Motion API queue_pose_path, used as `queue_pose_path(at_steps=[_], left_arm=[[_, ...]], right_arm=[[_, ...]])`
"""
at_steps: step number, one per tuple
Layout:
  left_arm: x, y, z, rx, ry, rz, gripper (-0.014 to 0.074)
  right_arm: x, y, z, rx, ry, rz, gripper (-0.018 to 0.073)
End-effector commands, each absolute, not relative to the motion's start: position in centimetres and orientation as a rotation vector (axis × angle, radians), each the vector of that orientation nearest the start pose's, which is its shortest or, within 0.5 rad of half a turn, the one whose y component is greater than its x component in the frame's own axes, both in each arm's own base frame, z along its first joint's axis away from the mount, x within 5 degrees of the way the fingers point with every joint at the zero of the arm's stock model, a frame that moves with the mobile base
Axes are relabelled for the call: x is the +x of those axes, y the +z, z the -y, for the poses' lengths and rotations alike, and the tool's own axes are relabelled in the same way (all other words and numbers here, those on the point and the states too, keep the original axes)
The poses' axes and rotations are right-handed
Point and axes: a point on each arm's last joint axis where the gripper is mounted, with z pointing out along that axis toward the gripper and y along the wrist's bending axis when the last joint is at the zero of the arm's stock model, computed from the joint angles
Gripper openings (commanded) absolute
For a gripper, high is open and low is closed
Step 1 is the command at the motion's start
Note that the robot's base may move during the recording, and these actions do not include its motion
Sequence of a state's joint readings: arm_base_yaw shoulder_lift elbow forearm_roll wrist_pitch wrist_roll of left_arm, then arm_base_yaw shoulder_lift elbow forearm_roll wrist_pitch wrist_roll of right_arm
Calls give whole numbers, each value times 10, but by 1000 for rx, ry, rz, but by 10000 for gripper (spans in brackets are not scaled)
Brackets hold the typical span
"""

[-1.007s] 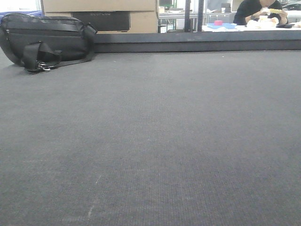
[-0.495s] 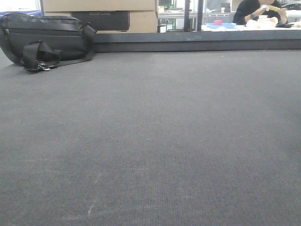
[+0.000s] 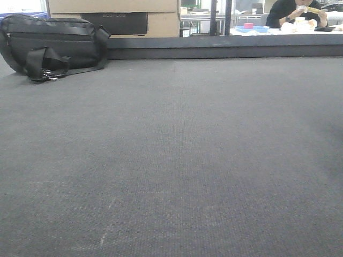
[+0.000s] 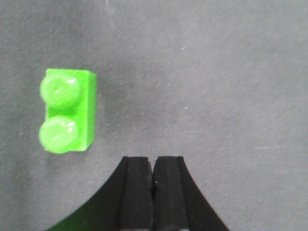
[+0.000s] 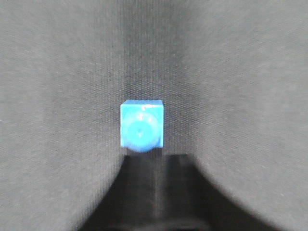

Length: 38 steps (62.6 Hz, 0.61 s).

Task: Grab block from conveyor and place in blue bin
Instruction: 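Close left gripper on green block and right gripper on blue block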

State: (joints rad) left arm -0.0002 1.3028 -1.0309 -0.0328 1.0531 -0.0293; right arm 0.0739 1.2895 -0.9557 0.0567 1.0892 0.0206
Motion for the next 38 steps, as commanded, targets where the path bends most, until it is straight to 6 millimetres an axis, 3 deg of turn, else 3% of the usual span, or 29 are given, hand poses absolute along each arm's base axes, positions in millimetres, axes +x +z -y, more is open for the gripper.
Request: queue_pose_path(at_steps=[1,7,15,29,38], left_arm=[[245,298,3,-77,-76,-2782,-111],[245,298,4,-82,-89,-2774,-111],[246,298,4,-84,-94,-2772,-111],[246,298,4,-85,-97,-2770,-111],[246,298,4,-99,-100,-2770,-111]], right_arm=[[236,270,-22,-54,94,-2920,297],[245,262,-22,-51,93,-2921,417],[258,244,-23,-47,89,-2945,420],[269,209,-24,-39,85,-3029,334],[270,205,-24,-39,84,-3043,221]])
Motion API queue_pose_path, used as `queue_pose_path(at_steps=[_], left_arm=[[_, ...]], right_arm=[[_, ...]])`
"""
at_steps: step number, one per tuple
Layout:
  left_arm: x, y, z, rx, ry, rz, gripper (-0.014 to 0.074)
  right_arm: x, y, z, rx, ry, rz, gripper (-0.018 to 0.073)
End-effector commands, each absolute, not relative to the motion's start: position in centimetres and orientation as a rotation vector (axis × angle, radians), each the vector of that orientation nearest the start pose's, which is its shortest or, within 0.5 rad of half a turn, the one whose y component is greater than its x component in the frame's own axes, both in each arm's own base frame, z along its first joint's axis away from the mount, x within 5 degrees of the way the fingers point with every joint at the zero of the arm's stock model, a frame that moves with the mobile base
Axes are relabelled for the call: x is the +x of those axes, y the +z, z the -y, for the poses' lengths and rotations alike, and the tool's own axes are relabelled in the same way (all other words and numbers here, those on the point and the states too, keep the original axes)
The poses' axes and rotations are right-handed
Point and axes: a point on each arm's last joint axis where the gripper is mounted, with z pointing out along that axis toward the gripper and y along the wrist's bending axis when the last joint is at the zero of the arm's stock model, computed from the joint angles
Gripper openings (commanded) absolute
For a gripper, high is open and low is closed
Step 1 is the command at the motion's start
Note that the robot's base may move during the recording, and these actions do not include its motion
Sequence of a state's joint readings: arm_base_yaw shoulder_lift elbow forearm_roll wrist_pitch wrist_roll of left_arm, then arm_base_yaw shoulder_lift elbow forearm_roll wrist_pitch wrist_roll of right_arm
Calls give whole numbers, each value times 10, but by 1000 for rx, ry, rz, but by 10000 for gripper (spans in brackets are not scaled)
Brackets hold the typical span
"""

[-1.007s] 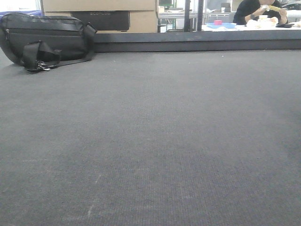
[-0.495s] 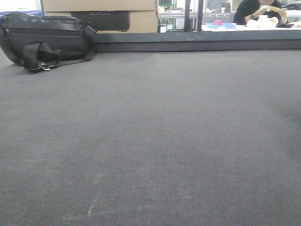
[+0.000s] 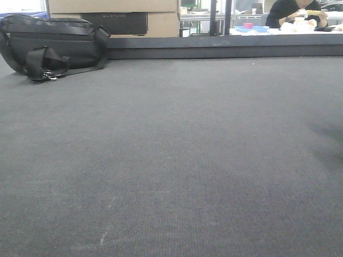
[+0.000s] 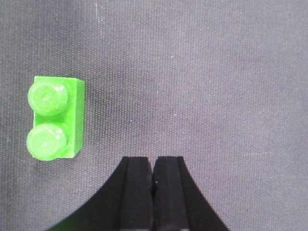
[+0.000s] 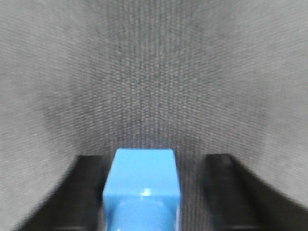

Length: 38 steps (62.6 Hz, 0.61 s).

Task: Grab block from conveyor and place in blue bin
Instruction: 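Close left gripper on green block and right gripper on blue block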

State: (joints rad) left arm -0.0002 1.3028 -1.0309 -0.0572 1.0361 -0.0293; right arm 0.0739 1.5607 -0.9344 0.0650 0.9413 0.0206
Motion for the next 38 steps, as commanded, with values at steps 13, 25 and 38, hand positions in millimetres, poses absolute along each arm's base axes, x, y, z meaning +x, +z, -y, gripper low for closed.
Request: queue_pose_path(at_steps=[13,25,38], left_arm=[[247,300,4,-260,-131,-2751,-111],[248,312,-3,-219,-94,-2795,-111],[262,324,-33,-113,-23,-2798,-111]], right_arm=[[266,215,-24,-40,86,-3022,-165],[256,254,-25,-33,118,-2894,-162],[239,302,-24,-30,140,-2661,-162]])
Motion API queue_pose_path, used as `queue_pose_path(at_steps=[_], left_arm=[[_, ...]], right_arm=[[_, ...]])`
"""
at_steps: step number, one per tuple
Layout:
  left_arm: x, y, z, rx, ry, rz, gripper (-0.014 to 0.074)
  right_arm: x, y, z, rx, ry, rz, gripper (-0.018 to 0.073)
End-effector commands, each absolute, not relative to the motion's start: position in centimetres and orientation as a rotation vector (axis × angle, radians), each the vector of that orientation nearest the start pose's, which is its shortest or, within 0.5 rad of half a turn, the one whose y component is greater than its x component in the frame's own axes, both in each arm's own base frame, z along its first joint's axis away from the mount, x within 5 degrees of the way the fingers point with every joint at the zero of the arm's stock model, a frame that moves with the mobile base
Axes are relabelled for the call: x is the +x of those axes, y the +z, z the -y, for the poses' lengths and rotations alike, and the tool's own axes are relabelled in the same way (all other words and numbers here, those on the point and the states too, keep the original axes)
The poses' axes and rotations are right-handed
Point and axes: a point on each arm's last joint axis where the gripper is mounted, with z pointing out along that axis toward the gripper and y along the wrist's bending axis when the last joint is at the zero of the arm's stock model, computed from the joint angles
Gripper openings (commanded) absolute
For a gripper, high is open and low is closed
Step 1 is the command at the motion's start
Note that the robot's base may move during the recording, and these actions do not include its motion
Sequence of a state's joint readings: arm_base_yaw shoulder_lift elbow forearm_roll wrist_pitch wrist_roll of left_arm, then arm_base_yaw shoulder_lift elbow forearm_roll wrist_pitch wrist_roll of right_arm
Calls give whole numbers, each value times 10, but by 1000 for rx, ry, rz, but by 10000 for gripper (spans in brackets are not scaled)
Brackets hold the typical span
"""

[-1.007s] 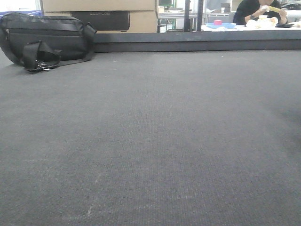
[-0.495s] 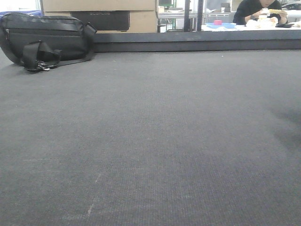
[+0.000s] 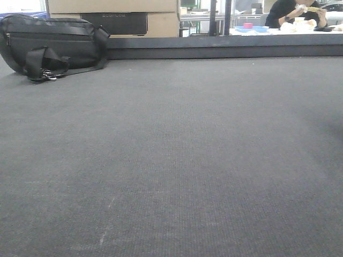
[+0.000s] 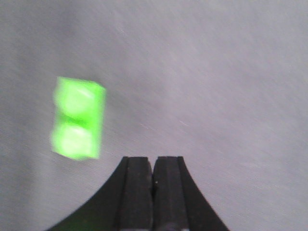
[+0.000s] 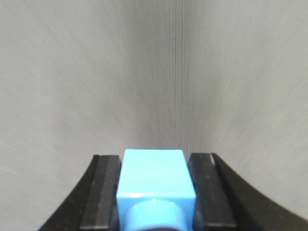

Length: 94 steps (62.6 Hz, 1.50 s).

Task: Grab block from conveyor and place in blue bin
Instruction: 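Close left gripper on green block and right gripper on blue block, then lift both held blocks up off the conveyor belt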

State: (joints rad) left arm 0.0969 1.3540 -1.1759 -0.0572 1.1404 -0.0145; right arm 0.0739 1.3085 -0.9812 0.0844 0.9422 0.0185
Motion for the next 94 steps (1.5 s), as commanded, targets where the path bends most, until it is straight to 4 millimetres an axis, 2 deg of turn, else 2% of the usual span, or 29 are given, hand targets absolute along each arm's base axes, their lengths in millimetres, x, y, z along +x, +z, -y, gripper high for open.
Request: queue_pose_path(at_steps=[1,12,16,19,31,35,40,51,61,74,83,94], left_arm=[[263,324,-35,-106,-19,-2802,-111],[265,313,-50,-144,-41,-2859,-109],[268,308,-51,-146,-46,-2880,-71],[270,305,-51,-145,-49,-2892,-15],[278,287,-54,-142,-45,-2951,347],[279,277,-54,-113,-47,-2983,429],[281,265,-56,-59,-28,-2992,476],[287,239,-58,-37,10,-2935,475],[290,225,-61,-20,50,-2920,475],[292,218,-59,-6,41,-2944,475],[296,215,-47,140,46,-2947,475],[297,215,-44,173,75,-2939,475]], right_arm=[[237,304,-24,-31,140,-2649,-162],[227,318,-23,-32,143,-2580,-162],[227,318,-24,-28,153,-2580,-162],[227,318,-24,-26,157,-2580,-162],[231,314,-25,-14,180,-2583,-162],[232,313,-26,-11,185,-2588,-162],[232,313,-26,-6,198,-2590,-162],[232,313,-27,0,210,-2589,-162],[233,313,-27,0,211,-2587,-162],[233,314,-27,1,211,-2578,-162],[233,314,-27,1,211,-2576,-162],[233,314,-27,1,211,-2581,-162]])
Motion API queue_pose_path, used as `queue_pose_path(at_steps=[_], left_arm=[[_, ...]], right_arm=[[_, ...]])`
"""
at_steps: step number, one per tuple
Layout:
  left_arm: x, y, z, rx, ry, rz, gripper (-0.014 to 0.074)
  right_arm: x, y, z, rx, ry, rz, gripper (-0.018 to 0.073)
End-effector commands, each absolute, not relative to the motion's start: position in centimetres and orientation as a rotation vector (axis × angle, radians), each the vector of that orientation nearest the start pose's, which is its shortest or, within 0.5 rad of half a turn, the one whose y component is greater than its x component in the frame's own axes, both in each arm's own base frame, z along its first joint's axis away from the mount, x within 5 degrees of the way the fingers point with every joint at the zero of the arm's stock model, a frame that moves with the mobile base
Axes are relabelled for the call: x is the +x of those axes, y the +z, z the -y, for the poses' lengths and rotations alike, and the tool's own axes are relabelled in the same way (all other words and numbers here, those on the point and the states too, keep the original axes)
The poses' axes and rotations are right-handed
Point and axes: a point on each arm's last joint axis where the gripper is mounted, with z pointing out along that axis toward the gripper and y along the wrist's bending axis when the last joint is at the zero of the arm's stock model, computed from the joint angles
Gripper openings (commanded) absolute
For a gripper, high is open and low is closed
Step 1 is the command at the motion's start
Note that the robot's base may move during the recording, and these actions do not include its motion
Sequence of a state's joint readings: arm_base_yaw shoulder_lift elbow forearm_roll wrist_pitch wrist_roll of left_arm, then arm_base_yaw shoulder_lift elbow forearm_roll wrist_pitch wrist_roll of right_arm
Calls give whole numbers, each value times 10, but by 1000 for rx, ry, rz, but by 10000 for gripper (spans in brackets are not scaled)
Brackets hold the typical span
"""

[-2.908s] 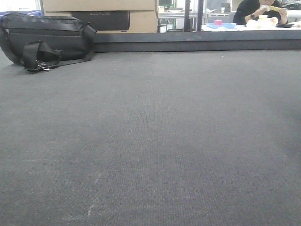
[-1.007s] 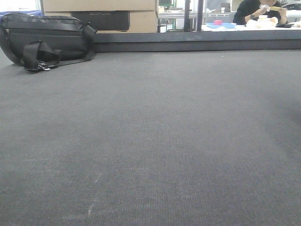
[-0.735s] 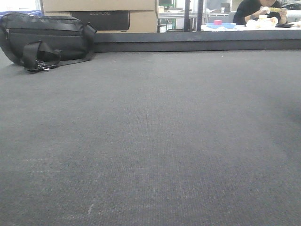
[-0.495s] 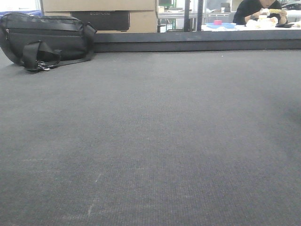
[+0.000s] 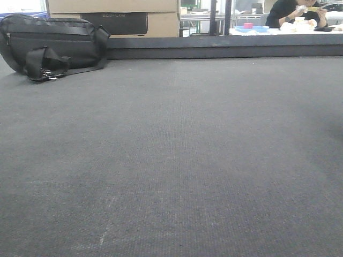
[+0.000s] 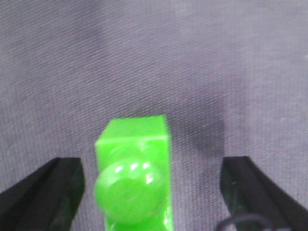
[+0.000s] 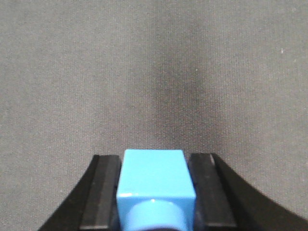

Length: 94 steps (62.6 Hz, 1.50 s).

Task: Grab block from conveyor and place in blue bin
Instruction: 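Lift both held blocks up off the conveyor belt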

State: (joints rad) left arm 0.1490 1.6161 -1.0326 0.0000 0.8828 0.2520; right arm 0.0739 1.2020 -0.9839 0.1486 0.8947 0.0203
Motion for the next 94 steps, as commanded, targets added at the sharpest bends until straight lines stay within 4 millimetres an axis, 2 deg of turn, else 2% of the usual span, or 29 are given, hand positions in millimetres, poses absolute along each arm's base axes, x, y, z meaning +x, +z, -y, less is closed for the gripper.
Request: queue_pose_path(at_steps=[1,20,44,47,53,62,66,79,90,94], left_arm=[[297,215,-44,170,75,-2939,475],[297,215,-44,60,62,-2942,475],[295,210,-44,26,56,-2979,461],[295,210,-44,26,55,-2984,424],[295,209,-44,23,54,-2988,267],[296,209,-44,20,54,-2988,-96],[295,213,-44,16,46,-2998,-111],[287,242,-39,-22,-2,-2909,-111],[269,290,-32,-68,-28,-2600,-111],[255,304,-29,-84,-29,-2478,-111]], right_arm=[[233,313,-27,1,211,-2583,-162],[232,313,-27,-1,211,-2596,-162],[232,313,-27,-1,211,-2596,-162],[232,313,-27,-1,211,-2596,-162],[232,313,-27,-1,211,-2596,-162],[232,313,-27,0,211,-2591,-162],[231,315,-27,0,211,-2583,-162],[221,326,-26,-4,213,-2530,-162],[206,346,-25,-1,214,-2366,-162],[198,348,-23,5,212,-2291,-162]])
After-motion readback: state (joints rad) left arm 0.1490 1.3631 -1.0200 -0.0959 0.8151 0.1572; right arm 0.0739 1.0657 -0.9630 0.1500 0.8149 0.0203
